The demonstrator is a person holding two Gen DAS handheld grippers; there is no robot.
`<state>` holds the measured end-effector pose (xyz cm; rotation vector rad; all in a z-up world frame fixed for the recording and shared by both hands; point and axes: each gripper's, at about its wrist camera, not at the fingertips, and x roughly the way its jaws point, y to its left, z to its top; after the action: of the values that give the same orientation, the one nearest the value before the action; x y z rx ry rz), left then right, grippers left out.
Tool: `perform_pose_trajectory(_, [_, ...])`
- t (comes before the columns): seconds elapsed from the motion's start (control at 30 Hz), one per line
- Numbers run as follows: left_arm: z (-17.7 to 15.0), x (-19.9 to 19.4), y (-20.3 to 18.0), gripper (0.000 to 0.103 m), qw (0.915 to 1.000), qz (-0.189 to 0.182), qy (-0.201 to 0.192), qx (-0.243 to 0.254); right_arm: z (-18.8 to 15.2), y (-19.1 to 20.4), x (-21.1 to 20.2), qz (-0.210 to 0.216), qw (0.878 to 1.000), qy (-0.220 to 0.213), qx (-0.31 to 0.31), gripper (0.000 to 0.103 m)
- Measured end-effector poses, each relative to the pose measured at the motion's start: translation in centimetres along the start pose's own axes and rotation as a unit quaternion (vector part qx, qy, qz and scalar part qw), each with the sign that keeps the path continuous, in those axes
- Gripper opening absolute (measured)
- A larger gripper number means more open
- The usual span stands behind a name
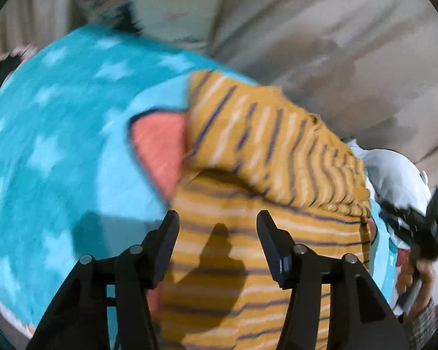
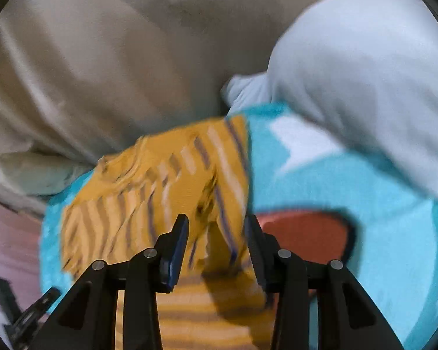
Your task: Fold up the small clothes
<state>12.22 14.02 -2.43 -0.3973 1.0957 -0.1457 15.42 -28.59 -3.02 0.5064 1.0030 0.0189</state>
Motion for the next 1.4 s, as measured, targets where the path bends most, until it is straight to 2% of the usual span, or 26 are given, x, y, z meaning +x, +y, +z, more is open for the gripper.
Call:
perform_pose_trajectory(0.07, [-1.6, -0.1, 1.8, 0.054, 0.9994, -0.006, 0.017, -0.029, -2.8, 0.2, -1.0, 0.007, 1.0, 0.017, -0.016, 0.047])
perform_pose_trajectory(0.17, [-4.3, 0.0, 3.1, 0.054, 0.9984, -0.012, 0.033, -0.045, -6.0, 1.3, -1.2, -0.009, 0.998, 0.027, -0.054, 0.047])
perform_pose_trajectory(0.27, [-6.5, 0.3, 2.9, 0.054, 0.9976, -0.027, 0.043, -0.047, -7.7, 1.1, -1.2, 0.004, 0.998, 0.04, -0.044, 0.047])
perform_pose_trajectory(0.37, [-8.6, 0.1, 2.4, 0.055, 0.9979, -0.026, 0.049, -0.032, -9.9, 1.0, -2.2, 0.023, 0.998, 0.044, -0.037, 0.047])
perform_pose_trajectory(0.5, [-11.4, -0.9, 1.8, 0.055, 0.9992, -0.006, 0.04, -0.001, -13.6, 1.1, -3.4, -0.008, 0.995, 0.055, -0.08, 0.047])
perform_pose_trajectory(0.53, [-12.0, -1.1, 1.6, 0.052, 0.9992, 0.001, 0.038, 0.008, -14.5, 1.1, -3.4, -0.011, 0.994, 0.06, -0.087, 0.047])
perform_pose_trajectory(0.57, [-12.6, -1.3, 1.4, 0.038, 0.9991, 0.017, 0.034, 0.017, -15.8, 1.2, -3.5, -0.021, 0.992, 0.071, -0.103, 0.047])
perform_pose_trajectory(0.63, [-13.5, -1.8, 1.4, 0.029, 0.9988, 0.031, 0.032, 0.019, -17.8, 1.0, -3.6, -0.055, 0.987, 0.079, -0.131, 0.047])
perform_pose_trajectory(0.73, [-14.9, -2.9, 2.7, 0.029, 0.9992, 0.007, 0.037, -0.011, -20.6, 0.0, -4.6, -0.076, 0.982, 0.091, -0.144, 0.048])
perform_pose_trajectory(0.77, [-15.3, -3.1, 3.0, 0.029, 0.999, -0.001, 0.039, -0.02, -21.1, -0.3, -5.0, -0.077, 0.982, 0.092, -0.144, 0.054])
perform_pose_trajectory(0.8, [-15.9, -3.4, 3.3, 0.029, 0.9988, -0.012, 0.038, -0.029, -21.9, -1.0, -5.5, -0.066, 0.984, 0.099, -0.134, 0.055])
perform_pose_trajectory(0.9, [-17.1, -3.8, 3.7, 0.04, 0.9966, -0.049, 0.039, -0.054, -22.7, -2.1, -6.5, -0.006, 0.989, 0.11, -0.097, 0.056])
perform_pose_trajectory(0.97, [-17.6, -3.9, 3.6, 0.054, 0.9943, -0.073, 0.039, -0.067, -22.9, -3.0, -6.7, 0.055, 0.989, 0.126, -0.055, 0.056])
perform_pose_trajectory(1.03, [-18.1, -4.0, 3.4, 0.058, 0.993, -0.086, 0.039, -0.071, -23.3, -3.3, -6.6, 0.09, 0.986, 0.138, -0.034, 0.056])
perform_pose_trajectory(1.13, [-18.7, -4.1, 2.9, 0.058, 0.9938, -0.079, 0.04, -0.067, -24.1, -2.8, -6.1, 0.107, 0.983, 0.15, -0.03, 0.057])
perform_pose_trajectory(1.2, [-19.1, -4.0, 2.8, 0.058, 0.9937, -0.075, 0.046, -0.07, -24.7, -1.8, -6.1, 0.107, 0.982, 0.149, -0.048, 0.058])
perform_pose_trajectory(1.23, [-19.3, -3.9, 2.8, 0.052, 0.9936, -0.071, 0.049, -0.073, -24.9, -1.3, -6.0, 0.106, 0.982, 0.15, -0.055, 0.058])
perform_pose_trajectory(1.27, [-19.4, -3.8, 2.8, 0.037, 0.9943, -0.056, 0.051, -0.074, -25.0, -0.8, -5.8, 0.102, 0.982, 0.148, -0.06, 0.058])
perform_pose_trajectory(1.3, [-19.4, -3.8, 2.8, 0.028, 0.9952, -0.039, 0.052, -0.072, -25.1, -0.2, -5.6, 0.096, 0.983, 0.144, -0.068, 0.058])
perform_pose_trajectory(1.33, [-19.4, -3.8, 3.0, 0.015, 0.9954, -0.031, 0.055, -0.072, -25.2, 0.3, -5.5, 0.086, 0.983, 0.14, -0.079, 0.055])
perform_pose_trajectory(1.4, [-19.0, -4.0, 3.8, 0.013, 0.9919, -0.051, 0.062, -0.098, -24.8, 0.4, -5.1, 0.069, 0.983, 0.142, -0.09, 0.011])
